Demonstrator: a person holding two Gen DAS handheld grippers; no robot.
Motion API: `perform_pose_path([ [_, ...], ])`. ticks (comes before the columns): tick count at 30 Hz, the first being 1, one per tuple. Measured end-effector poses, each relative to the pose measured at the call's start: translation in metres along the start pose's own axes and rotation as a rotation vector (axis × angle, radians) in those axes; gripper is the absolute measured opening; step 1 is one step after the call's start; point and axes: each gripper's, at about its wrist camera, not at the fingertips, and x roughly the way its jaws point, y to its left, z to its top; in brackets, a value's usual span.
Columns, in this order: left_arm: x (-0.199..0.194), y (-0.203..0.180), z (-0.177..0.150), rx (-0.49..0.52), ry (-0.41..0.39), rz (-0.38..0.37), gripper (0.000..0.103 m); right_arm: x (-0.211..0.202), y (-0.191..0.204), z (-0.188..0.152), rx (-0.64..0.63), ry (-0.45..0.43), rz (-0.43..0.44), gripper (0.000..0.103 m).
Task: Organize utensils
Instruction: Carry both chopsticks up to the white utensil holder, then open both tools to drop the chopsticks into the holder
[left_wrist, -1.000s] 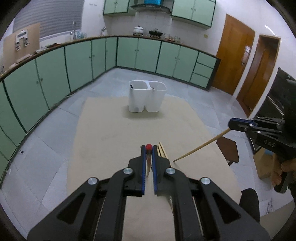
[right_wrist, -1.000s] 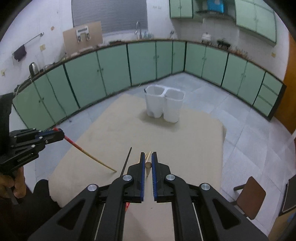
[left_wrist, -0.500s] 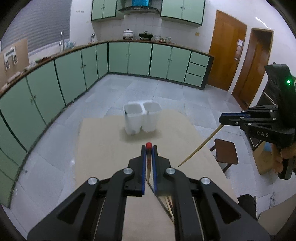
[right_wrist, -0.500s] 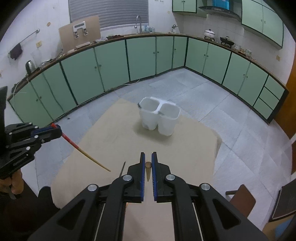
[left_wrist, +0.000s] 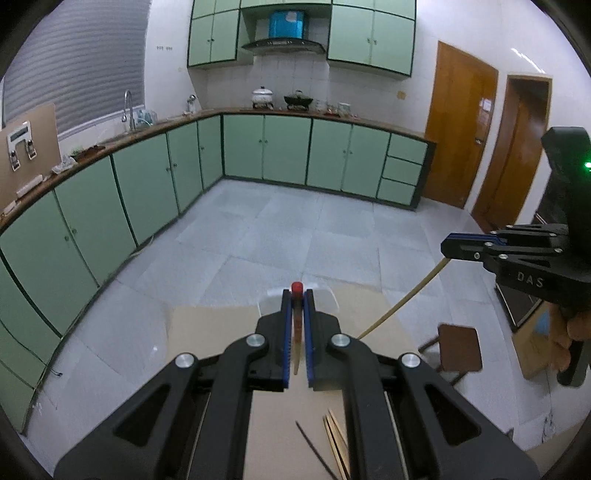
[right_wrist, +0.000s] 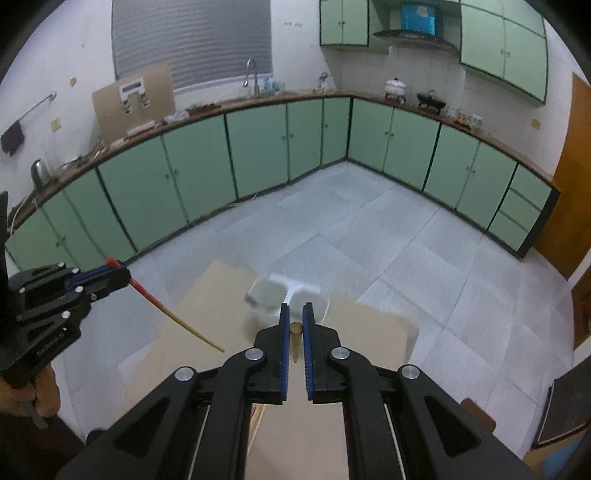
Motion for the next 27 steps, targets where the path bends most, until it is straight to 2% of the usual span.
perform_pose_path([
  [6, 0.042, 0.006, 0.035, -0.022, -0.035, 0.030, 0.005, 0.031, -0.017, 0.031, 0.049, -0.035, -0.017, 0.007],
  [12, 0.094, 0.014, 0.046, -0.046, -0.051, 0.046, 0.005, 0.085, -0.033, 0.040, 0.083, -0.012, -0.021, 0.007],
  [18, 0.152, 0.027, 0.025, -0.077, 0.006, 0.032, 0.005, 0.139, -0.045, 0.026, 0.103, 0.043, -0.013, 0.007],
  [24, 0.183, 0.041, 0.002, -0.105, 0.058, 0.037, 0.006, 0.171, -0.055, 0.009, 0.139, 0.083, 0.005, 0.008],
  [25, 0.185, 0.043, -0.002, -0.107, 0.057, 0.043, 0.012, 0.173, -0.055, 0.006, 0.143, 0.085, 0.008, 0.010],
  [26, 0.185, 0.044, -0.004, -0.107, 0.059, 0.044, 0.019, 0.173, -0.055, 0.004, 0.141, 0.080, 0.005, 0.018],
  [27, 0.183, 0.045, -0.007, -0.107, 0.055, 0.050, 0.032, 0.171, -0.055, 0.002, 0.136, 0.073, -0.001, 0.025],
])
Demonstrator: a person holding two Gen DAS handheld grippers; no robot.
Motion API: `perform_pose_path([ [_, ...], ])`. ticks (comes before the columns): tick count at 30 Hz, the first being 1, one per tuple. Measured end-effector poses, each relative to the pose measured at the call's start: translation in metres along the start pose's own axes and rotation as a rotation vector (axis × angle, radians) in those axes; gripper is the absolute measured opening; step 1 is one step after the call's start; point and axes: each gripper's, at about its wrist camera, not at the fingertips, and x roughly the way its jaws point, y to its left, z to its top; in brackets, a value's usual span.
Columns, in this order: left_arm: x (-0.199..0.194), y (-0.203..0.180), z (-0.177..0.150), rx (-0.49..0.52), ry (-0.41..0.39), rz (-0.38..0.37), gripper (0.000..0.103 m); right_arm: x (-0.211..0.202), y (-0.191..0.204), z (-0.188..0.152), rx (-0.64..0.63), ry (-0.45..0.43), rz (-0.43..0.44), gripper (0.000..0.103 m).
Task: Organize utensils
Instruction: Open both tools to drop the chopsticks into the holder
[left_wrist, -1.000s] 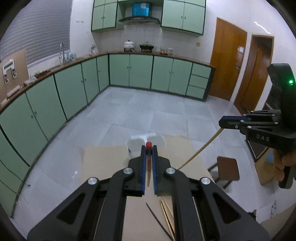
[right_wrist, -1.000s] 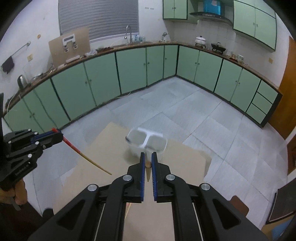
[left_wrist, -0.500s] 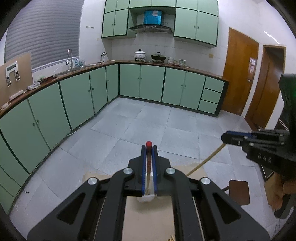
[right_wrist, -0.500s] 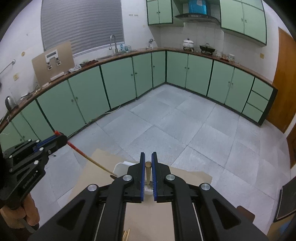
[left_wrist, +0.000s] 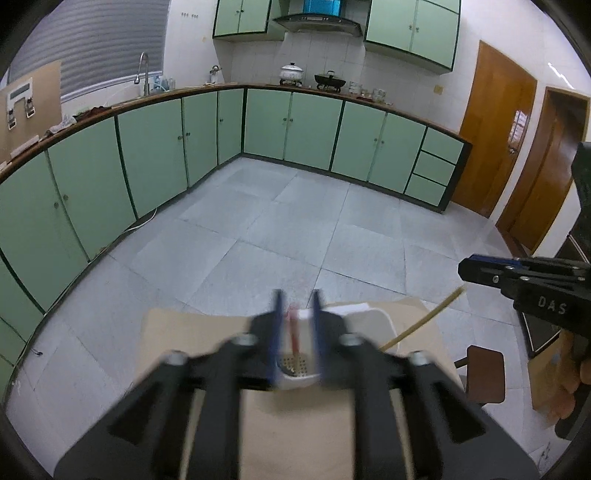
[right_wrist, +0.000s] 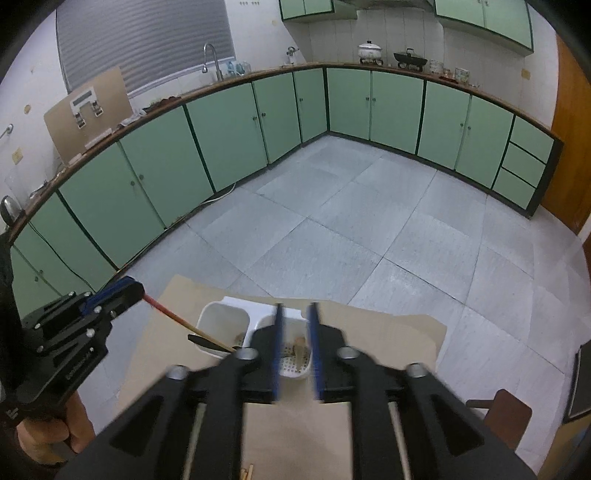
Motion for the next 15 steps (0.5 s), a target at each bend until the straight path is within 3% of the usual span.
perform_pose_path([
  [1, -0.004, 0.000, -0.004, 0.007, -0.012, 0.012, 0.038, -0.003, 0.000, -0.002, -0.001, -0.009, 0.002, 0.025],
  [5, -0.032, -0.001, -0.020, 0.029, -0.032, 0.007, 0.041, -0.028, -0.002, -0.014, 0.003, -0.065, 0.016, 0.026],
  [7, -0.052, -0.003, -0.037, 0.049, -0.050, 0.010, 0.051, -0.049, -0.002, -0.030, 0.005, -0.110, 0.036, 0.031],
  [10, -0.093, -0.013, -0.096, 0.098, -0.064, 0.024, 0.056, -0.088, -0.003, -0.081, -0.003, -0.205, 0.048, 0.046],
  [11, -0.101, -0.016, -0.116, 0.103, -0.058, 0.019, 0.056, -0.094, -0.001, -0.095, -0.002, -0.218, 0.049, 0.047],
  [15, -0.121, -0.023, -0.220, 0.061, 0.013, -0.019, 0.058, -0.105, 0.004, -0.209, 0.022, -0.205, 0.085, 0.047],
])
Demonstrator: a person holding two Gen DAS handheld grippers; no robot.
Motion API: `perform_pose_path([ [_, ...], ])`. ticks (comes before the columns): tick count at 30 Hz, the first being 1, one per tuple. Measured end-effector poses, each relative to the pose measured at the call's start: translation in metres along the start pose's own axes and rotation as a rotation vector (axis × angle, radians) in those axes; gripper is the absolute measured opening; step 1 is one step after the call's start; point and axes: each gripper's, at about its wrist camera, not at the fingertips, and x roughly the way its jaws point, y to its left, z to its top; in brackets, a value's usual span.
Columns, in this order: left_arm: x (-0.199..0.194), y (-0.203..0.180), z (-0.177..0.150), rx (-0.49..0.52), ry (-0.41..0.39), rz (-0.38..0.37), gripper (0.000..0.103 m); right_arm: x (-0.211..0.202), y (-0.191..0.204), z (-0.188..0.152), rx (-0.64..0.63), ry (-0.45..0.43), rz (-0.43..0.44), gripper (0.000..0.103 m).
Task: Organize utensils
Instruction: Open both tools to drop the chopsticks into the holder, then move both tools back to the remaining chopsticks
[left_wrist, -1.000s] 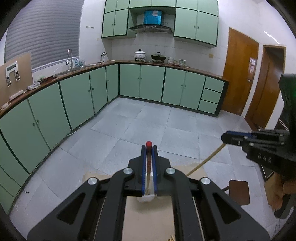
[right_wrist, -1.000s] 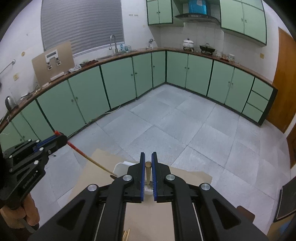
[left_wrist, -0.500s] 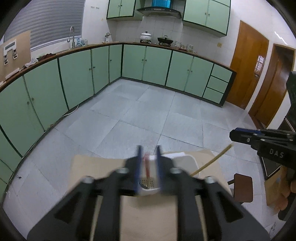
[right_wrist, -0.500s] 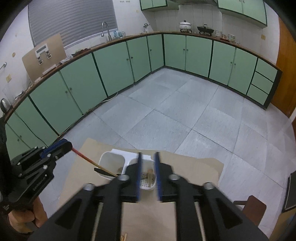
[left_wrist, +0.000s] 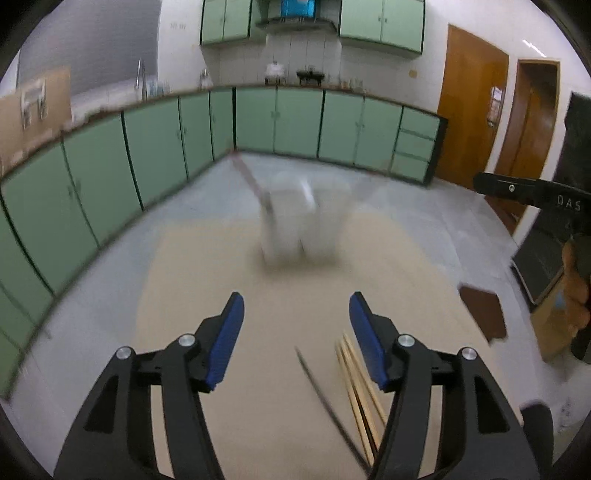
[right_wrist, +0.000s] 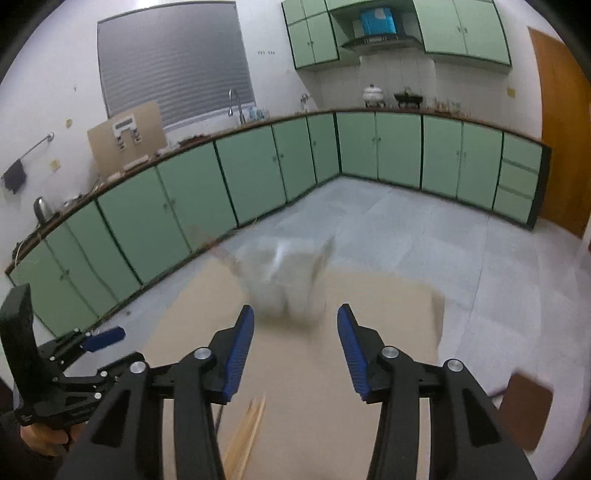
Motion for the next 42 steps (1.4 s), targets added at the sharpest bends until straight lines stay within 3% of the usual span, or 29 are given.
perform_pose_path([
  [5, 0.002, -0.024, -0.119, -0.100, 0.138, -0.063, 0.056, -0.010, 0.009, -0.120, 0.033, 0.107, -0.019, 0.047],
  [10, -0.001, -0.046, -0.167, -0.094, 0.178, -0.085, 0.056, -0.024, 0.013, -0.185, 0.077, 0.167, -0.024, 0.047],
  [14, 0.004, -0.051, -0.176, -0.092, 0.195, -0.067, 0.053, -0.031, 0.015, -0.195, 0.090, 0.171, -0.021, 0.047],
  [19, 0.008, -0.028, -0.179, -0.153, 0.225, -0.015, 0.031, -0.033, 0.016, -0.197, 0.097, 0.171, -0.027, 0.047],
  [21, 0.007, -0.023, -0.179, -0.172, 0.229, 0.009, 0.031, -0.032, 0.017, -0.200, 0.089, 0.178, -0.026, 0.047],
  [24, 0.006, -0.023, -0.174, -0.201, 0.219, -0.053, 0.034, -0.027, 0.020, -0.206, 0.087, 0.191, -0.023, 0.047],
  [30, 0.019, -0.055, -0.164, -0.141, 0.213, -0.089, 0.036, -0.025, 0.018, -0.217, 0.128, 0.213, -0.015, 0.047],
  [34, 0.033, -0.057, -0.166, -0.139, 0.245, -0.067, 0.037, -0.025, 0.015, -0.222, 0.133, 0.222, -0.018, 0.047],
  [40, 0.016, -0.031, -0.174, -0.187, 0.234, -0.042, 0.037, -0.021, 0.019, -0.226, 0.123, 0.234, -0.015, 0.047],
  [42, 0.008, -0.024, -0.185, -0.180, 0.243, -0.002, 0.037, -0.017, 0.027, -0.228, 0.098, 0.240, -0.005, 0.047],
])
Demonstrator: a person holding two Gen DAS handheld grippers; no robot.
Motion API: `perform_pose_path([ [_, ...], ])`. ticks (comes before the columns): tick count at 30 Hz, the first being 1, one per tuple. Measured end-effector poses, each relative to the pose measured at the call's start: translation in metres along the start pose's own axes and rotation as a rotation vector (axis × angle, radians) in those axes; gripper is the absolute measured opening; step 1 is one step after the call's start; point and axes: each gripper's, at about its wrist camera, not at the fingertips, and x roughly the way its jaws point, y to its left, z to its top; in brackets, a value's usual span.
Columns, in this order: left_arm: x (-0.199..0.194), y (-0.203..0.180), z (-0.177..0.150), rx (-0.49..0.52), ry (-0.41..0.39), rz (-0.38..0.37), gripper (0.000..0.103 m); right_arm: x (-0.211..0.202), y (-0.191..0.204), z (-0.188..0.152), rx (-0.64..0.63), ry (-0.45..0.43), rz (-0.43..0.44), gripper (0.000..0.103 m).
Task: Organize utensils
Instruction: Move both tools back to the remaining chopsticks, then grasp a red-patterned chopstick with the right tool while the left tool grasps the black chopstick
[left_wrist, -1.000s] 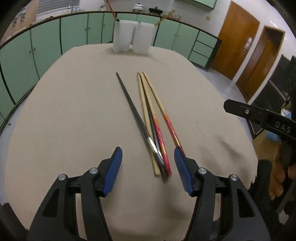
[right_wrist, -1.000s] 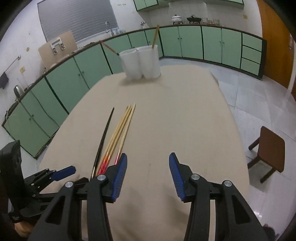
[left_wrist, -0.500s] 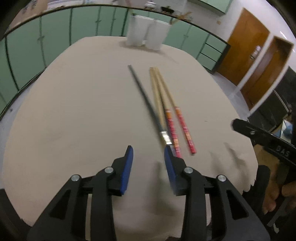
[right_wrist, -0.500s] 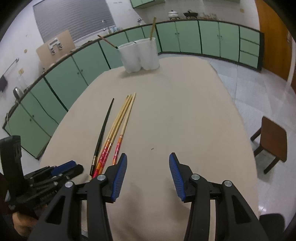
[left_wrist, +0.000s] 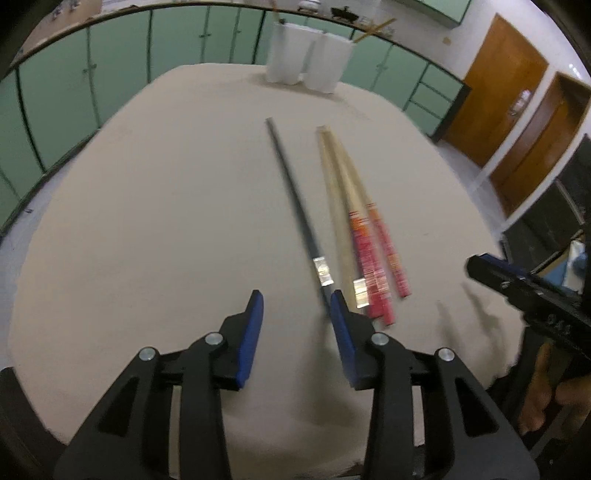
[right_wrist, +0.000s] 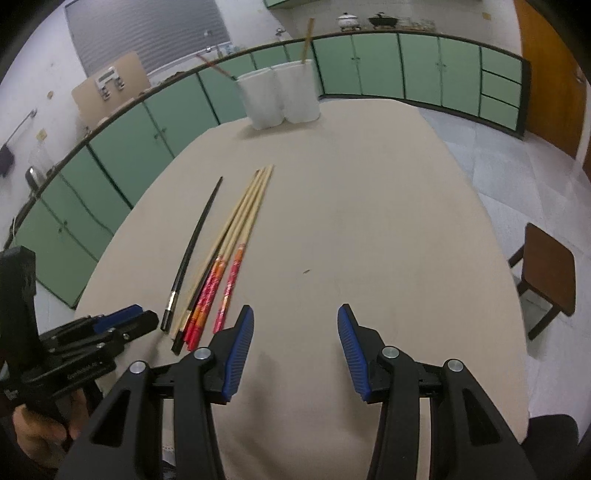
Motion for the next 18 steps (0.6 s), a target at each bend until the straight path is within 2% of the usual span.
perform_pose_path([
  [2, -0.001, 0.006, -0.002, 0.000, -0.003, 0.010, 0.037, 0.006, 0.009, -0.004, -0.022, 0.009, 0.008, 0.045],
  [3, -0.002, 0.006, -0.001, -0.004, -0.006, 0.007, 0.037, 0.010, 0.014, -0.007, -0.035, 0.013, 0.008, 0.040],
  [5, -0.008, 0.003, -0.001, -0.013, -0.026, -0.034, 0.037, 0.016, 0.021, -0.015, -0.065, 0.015, 0.007, 0.037],
  [8, -0.013, -0.008, 0.000, 0.012, -0.059, -0.054, 0.040, 0.023, 0.035, -0.028, -0.127, 0.011, -0.004, 0.037],
  [11, -0.008, -0.011, -0.003, 0.023, -0.054, -0.051, 0.040, 0.023, 0.050, -0.035, -0.212, -0.023, -0.032, 0.037],
  [14, -0.006, -0.003, -0.005, 0.004, -0.050, -0.042, 0.040, 0.027, 0.063, -0.035, -0.267, -0.037, -0.025, 0.037],
  [16, -0.004, 0.001, -0.007, 0.001, -0.044, -0.032, 0.040, 0.031, 0.068, -0.034, -0.294, -0.056, -0.042, 0.032],
  [18, -0.005, 0.003, -0.010, 0.008, -0.047, -0.035, 0.040, 0.034, 0.066, -0.030, -0.284, -0.064, -0.036, 0.021],
])
